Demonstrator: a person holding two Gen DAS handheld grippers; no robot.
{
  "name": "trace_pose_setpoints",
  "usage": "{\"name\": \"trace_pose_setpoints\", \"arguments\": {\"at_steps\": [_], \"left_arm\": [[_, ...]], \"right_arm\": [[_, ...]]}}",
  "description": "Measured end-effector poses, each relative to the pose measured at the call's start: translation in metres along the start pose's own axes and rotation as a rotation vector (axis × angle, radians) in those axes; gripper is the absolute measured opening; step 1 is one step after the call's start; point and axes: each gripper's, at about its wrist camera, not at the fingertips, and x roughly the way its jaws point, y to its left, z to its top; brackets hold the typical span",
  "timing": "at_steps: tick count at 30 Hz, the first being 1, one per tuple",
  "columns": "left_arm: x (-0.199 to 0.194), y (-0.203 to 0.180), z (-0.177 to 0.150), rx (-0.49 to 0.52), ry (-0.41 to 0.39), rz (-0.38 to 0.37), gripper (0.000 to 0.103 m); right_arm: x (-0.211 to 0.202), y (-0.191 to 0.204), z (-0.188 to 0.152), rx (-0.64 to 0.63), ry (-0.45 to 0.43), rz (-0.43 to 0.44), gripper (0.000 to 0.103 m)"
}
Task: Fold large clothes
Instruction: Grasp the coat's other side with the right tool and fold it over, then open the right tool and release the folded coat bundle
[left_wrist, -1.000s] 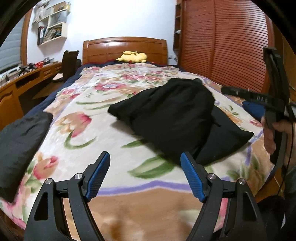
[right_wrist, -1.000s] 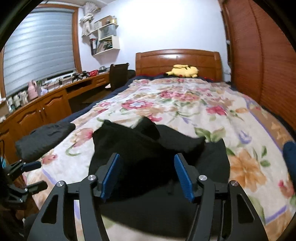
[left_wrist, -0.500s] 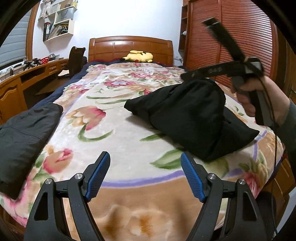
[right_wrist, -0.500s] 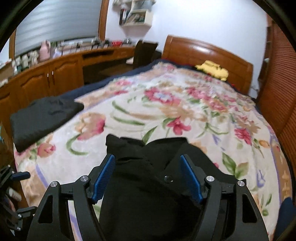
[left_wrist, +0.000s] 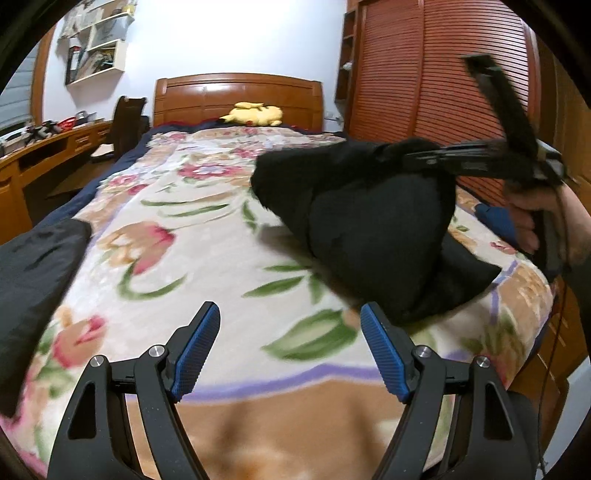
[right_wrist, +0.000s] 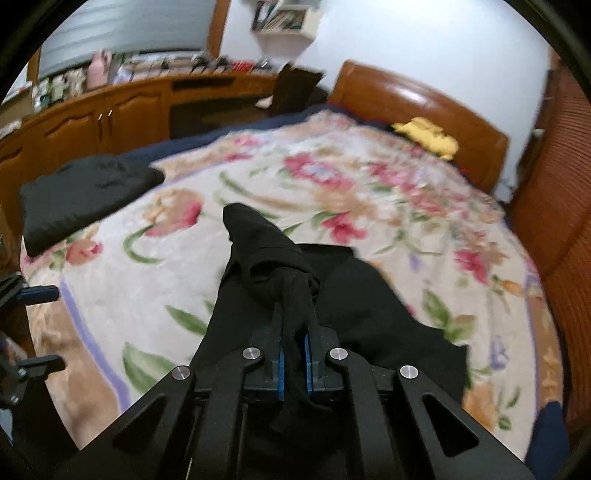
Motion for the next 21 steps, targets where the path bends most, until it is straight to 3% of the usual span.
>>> {"name": "trace_pose_setpoints", "arguments": {"at_steps": [6,10,13,15,19,21], "left_arm": [[0.021,-0.031,0.019,0.036,-0.014,-0.079,0.079],[0.03,-0.05,0.022,0.068,-0.016,-0.116,0.079],[0.035,-0.058,0.018,0.099,-0.008,-0.12,0.079],[0.037,-0.06,0.017,0.102,-0.005,-0.119,0.079],[0.038,-0.058,0.017,0.08,-0.008,-0.133,0.079],[0.038,-0.058,0.018,0.075,-0.015,-0.132,0.079]], "right_arm": [[-0.045,-0.058,-0.065,0.122,-0.038,-0.159,0.006],[-0.036,-0.091,-0.118,0.212,0.059,-0.208,0.006],[-0.01,-0.097,-0.144,0.248,0.15,-0.189,0.006],[-0.003,-0.095,-0.151,0.261,0.148,-0.192,0.006],[-0.009,-0.083,-0.138,0.236,0.12,-0.278,0.026],[-0.017,-0.078,-0.129,0.23,0.077,-0.295,0.056]]}}
